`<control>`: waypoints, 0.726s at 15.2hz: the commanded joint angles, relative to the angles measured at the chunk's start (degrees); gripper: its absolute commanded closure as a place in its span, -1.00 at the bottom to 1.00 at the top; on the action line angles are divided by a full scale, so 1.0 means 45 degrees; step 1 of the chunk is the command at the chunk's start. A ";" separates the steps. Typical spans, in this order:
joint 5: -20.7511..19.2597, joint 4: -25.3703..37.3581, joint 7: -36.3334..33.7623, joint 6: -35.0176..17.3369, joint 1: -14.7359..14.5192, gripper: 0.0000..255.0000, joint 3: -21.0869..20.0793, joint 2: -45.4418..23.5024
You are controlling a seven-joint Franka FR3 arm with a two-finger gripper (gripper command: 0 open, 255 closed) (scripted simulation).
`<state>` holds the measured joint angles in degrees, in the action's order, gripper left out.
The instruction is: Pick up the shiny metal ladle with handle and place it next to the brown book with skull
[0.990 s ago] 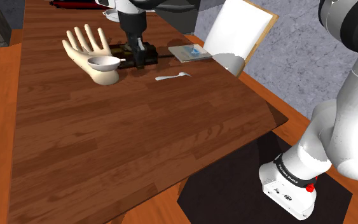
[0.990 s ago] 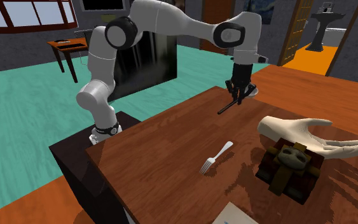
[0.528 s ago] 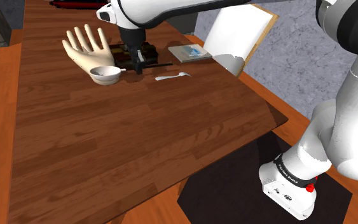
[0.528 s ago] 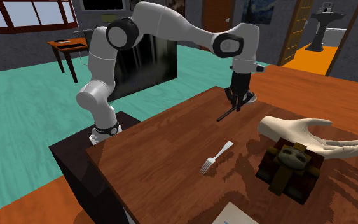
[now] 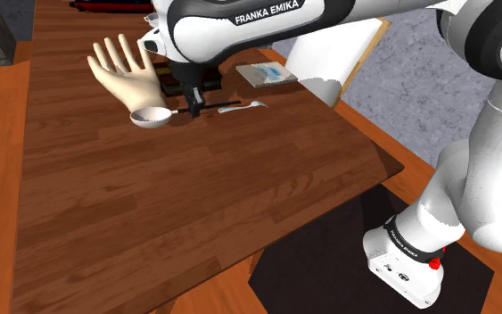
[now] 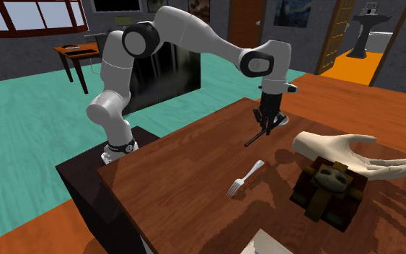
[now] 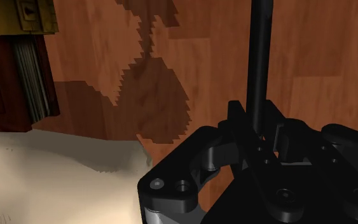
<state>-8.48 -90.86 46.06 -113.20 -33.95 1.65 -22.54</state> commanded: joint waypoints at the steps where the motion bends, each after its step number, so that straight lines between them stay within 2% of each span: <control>1: -0.0014 -0.0190 -0.0030 -0.0312 0.0012 1.00 0.0007 -0.0115; 11: -0.0102 -0.1028 -0.0244 -0.1766 0.0023 1.00 0.0030 -0.0744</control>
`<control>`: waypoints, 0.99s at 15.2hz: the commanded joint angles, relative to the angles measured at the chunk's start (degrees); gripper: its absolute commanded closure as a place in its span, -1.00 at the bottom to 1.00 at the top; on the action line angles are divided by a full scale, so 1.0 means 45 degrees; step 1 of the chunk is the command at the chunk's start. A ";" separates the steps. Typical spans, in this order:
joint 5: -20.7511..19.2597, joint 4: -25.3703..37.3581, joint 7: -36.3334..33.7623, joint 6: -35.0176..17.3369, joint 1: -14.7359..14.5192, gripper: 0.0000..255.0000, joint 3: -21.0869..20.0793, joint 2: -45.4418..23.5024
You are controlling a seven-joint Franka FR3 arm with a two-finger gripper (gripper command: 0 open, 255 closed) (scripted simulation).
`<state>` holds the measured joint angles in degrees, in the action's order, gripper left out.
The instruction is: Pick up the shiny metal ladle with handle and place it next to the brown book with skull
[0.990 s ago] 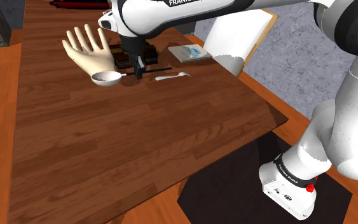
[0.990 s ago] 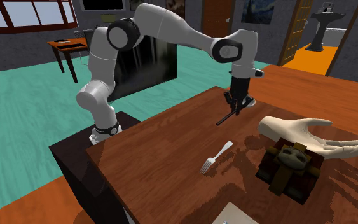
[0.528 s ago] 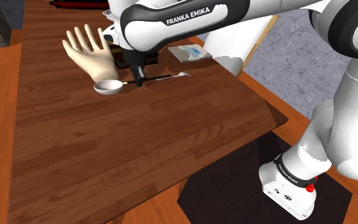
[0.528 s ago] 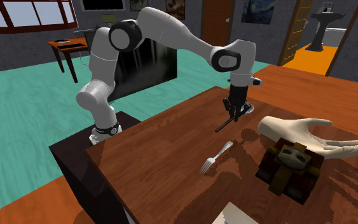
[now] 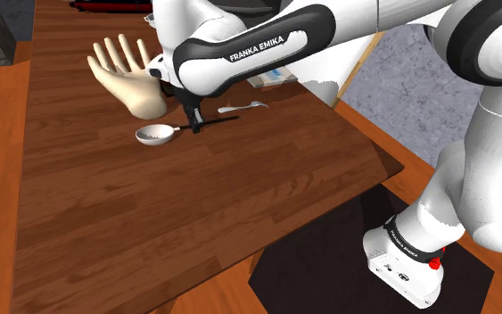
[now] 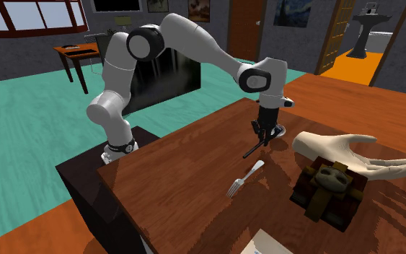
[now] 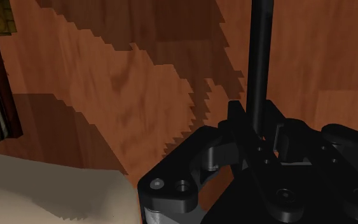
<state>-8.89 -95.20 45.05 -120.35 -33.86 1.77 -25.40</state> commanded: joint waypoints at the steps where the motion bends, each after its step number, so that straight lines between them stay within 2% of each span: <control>1: -0.0010 -0.0066 -0.0021 -0.0177 0.0004 1.00 0.0004 -0.0106; 8: -0.0010 -0.0063 -0.0021 -0.0176 0.0004 1.00 0.0004 -0.0108; 9: -0.0010 -0.0063 -0.0021 -0.0176 0.0004 -1.00 0.0004 -0.0107; 14: -0.0010 -0.0062 -0.0021 -0.0176 0.0004 -1.00 0.0004 -0.0108; 15: 0.0008 0.0110 -0.0008 0.0174 -0.0027 -1.00 -0.0013 0.0067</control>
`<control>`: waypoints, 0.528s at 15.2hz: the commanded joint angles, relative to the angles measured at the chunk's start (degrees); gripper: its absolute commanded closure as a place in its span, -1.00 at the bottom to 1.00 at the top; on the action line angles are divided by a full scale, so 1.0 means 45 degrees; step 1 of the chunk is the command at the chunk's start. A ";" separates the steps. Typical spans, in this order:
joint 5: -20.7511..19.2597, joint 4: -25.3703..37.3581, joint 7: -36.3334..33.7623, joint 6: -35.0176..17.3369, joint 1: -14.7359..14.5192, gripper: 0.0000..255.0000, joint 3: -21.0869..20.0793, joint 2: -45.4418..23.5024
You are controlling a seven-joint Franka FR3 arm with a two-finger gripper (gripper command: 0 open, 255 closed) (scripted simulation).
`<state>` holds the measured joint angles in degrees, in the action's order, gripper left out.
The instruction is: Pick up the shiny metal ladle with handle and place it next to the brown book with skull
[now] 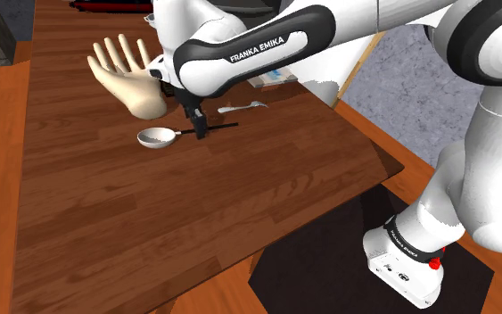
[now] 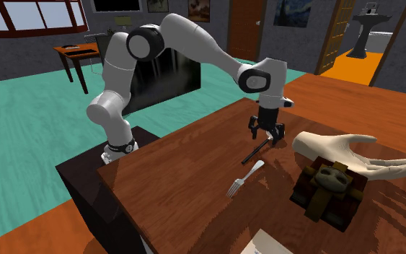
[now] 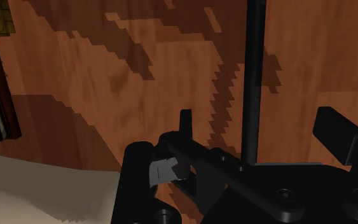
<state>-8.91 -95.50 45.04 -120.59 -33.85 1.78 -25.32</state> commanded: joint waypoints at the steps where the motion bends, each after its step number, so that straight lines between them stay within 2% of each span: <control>1: 0.0029 0.0369 0.0007 0.0583 -0.0060 -1.00 -0.0031 0.0210; 3: 0.0059 0.0765 0.0031 0.1236 -0.0115 -1.00 -0.0060 0.0461; 8: 0.0059 0.0765 0.0031 0.1236 -0.0115 -1.00 -0.0060 0.0461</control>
<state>-8.64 -92.10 45.18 -115.09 -34.36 1.51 -23.24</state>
